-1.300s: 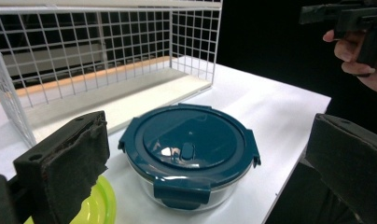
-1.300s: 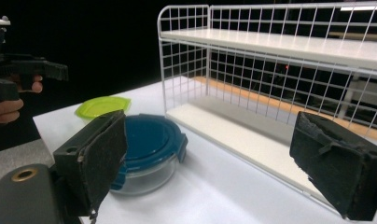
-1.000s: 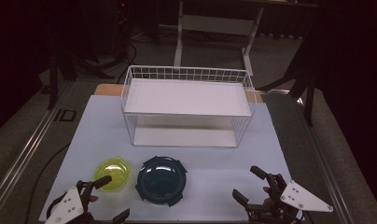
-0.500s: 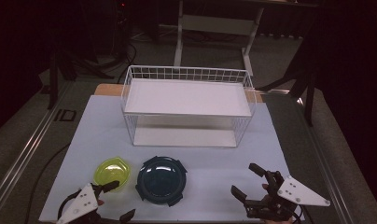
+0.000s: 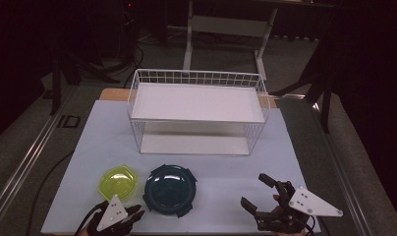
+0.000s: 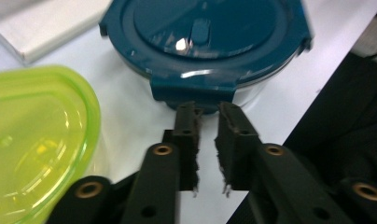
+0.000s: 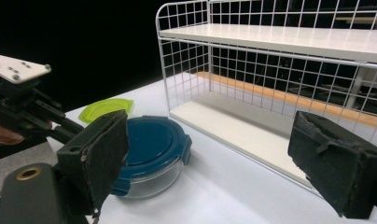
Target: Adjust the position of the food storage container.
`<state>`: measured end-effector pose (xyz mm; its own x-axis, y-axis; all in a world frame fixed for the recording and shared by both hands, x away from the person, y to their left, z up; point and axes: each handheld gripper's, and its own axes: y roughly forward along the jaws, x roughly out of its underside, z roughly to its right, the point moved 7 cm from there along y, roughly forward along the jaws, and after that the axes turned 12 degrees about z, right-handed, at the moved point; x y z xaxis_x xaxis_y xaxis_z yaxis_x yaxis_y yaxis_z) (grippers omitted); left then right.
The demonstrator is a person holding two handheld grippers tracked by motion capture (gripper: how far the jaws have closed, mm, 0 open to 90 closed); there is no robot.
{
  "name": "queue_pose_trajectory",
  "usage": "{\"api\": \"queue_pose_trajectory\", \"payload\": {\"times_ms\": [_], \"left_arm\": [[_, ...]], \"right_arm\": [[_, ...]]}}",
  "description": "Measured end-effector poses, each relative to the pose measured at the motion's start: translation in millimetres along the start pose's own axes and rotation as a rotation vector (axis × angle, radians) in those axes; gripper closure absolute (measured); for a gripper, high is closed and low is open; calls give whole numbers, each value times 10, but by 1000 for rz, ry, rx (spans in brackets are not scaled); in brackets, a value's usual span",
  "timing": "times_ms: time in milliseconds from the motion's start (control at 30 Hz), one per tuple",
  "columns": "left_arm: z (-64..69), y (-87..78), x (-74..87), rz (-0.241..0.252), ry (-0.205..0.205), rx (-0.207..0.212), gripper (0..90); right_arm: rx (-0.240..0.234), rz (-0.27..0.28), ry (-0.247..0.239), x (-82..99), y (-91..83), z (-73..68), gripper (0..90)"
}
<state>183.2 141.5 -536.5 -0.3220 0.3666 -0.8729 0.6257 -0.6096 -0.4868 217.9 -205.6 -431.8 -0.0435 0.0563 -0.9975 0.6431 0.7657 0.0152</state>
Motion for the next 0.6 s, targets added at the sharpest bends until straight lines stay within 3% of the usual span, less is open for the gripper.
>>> {"api": "queue_pose_trajectory", "payload": {"times_ms": [67,133,267,600], "left_arm": [[1,45,13,-23,-2,-12,822],[-28,79,21,-44,4,-50,882],[-65,131,30,-71,-2,-90,890],[-97,199,4,-85,-55,-94,892]], "right_arm": [[-2,-2,-3,10,4,-2,119],[-4,-6,-3,18,7,-9,119],[-4,-5,-1,25,0,1,119],[-5,-8,7,44,-1,17,119]]}}
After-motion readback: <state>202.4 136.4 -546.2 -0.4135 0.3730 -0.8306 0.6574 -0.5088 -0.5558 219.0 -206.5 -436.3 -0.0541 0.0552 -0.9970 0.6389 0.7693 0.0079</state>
